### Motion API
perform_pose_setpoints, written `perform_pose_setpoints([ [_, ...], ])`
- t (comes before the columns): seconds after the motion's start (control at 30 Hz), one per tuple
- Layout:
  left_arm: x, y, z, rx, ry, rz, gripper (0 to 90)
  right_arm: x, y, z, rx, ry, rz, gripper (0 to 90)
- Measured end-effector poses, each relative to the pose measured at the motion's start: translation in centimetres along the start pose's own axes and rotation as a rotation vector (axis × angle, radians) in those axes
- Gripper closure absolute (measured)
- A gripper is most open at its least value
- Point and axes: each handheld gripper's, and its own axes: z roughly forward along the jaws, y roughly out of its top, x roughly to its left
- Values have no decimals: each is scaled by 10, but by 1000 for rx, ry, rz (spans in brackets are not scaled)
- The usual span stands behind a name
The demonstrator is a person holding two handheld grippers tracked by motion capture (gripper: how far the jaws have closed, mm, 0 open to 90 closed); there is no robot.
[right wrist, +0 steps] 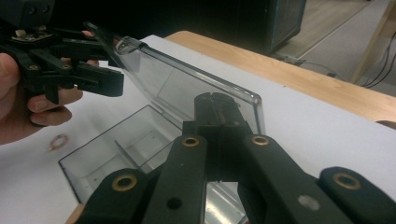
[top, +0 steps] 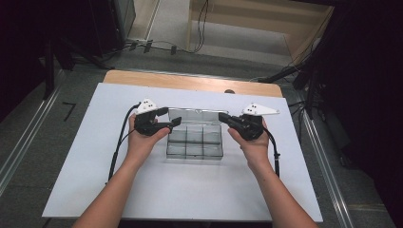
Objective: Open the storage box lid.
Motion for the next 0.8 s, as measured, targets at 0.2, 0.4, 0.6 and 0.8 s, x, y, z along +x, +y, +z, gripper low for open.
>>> perform_pose_setpoints([
  [0.2, 5, 2, 4, -5, -7, -10, 450, -7, -3, 1, -1, -2, -3, 875],
  [0.4, 11, 2, 3, -10, -3, -50, 559, -11, -8, -9, -65, 28, -35, 779],
  [0.6, 15, 2, 3, -19, -4, -65, 598, -21, -14, -16, -120, -21, -33, 596],
  [0.8, 19, 0, 4, -26, -13, -93, 629, -32, -19, -5, -110, -38, 42, 197],
])
